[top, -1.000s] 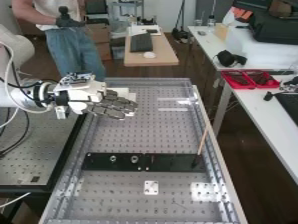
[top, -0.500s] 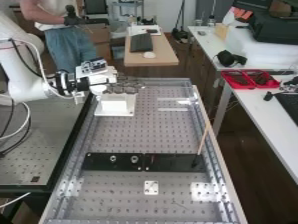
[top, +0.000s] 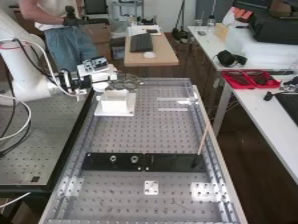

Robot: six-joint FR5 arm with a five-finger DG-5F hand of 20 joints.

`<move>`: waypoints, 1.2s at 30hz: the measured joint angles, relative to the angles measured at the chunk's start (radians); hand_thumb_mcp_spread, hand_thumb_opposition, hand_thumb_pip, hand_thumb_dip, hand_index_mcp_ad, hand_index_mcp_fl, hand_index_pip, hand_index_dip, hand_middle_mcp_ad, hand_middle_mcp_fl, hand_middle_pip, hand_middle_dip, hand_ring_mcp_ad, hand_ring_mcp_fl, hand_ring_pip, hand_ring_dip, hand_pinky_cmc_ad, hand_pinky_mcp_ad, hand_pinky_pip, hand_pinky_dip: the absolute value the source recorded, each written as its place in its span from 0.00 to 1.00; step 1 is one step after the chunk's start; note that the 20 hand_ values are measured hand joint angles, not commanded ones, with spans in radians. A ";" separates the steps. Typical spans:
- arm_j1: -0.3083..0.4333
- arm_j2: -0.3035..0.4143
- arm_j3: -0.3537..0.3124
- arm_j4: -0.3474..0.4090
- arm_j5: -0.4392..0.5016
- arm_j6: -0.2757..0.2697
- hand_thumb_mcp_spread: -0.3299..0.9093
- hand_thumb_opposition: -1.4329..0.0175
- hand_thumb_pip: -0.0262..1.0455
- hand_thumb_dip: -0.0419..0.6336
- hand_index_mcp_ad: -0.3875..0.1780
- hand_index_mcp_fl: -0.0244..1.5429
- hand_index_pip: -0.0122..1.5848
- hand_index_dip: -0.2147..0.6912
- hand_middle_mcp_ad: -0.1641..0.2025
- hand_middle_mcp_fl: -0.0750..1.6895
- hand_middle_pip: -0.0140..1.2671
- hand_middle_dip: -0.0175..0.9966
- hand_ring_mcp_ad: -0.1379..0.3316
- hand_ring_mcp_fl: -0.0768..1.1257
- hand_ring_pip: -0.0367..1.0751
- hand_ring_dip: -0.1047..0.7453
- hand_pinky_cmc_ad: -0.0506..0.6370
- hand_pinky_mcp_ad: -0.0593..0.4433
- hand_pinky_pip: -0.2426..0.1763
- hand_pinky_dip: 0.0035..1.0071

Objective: Grab the smaller nut and place it in the white container

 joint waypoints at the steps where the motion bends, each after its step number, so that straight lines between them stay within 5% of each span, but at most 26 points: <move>1: -0.001 0.000 0.000 -0.003 0.000 -0.001 0.61 0.34 0.69 0.35 0.51 0.23 0.98 0.29 0.57 0.14 0.10 0.24 0.69 0.09 0.11 0.22 0.56 0.41 0.53 0.19; 6: -0.010 0.001 0.005 -0.047 0.005 -0.009 0.61 0.35 0.84 0.46 0.44 0.09 0.98 0.29 0.57 0.12 0.10 0.24 0.69 0.09 0.11 0.22 0.56 0.41 0.53 0.22; 9: -0.012 0.005 0.001 -0.050 0.009 -0.008 0.61 0.37 0.84 0.47 0.42 0.03 0.97 0.29 0.57 0.10 0.10 0.24 0.68 0.07 0.10 0.22 0.55 0.41 0.52 0.26; 20: -0.031 0.024 0.005 -0.059 0.017 -0.001 0.59 0.38 0.85 0.48 0.42 0.01 0.95 0.29 0.56 0.09 0.10 0.24 0.68 0.06 0.10 0.22 0.55 0.41 0.49 0.36; 26: -0.103 0.085 0.039 -0.119 0.020 0.032 0.55 0.41 0.84 0.49 0.41 0.01 0.91 0.27 0.56 0.08 0.10 0.24 0.68 0.06 0.10 0.22 0.56 0.41 0.47 0.42; 36: -0.278 0.228 0.183 -0.325 0.045 0.103 0.44 0.45 0.63 0.34 0.46 0.16 0.34 0.27 0.59 0.10 0.10 0.24 0.74 0.06 0.11 0.22 0.56 0.49 0.43 0.59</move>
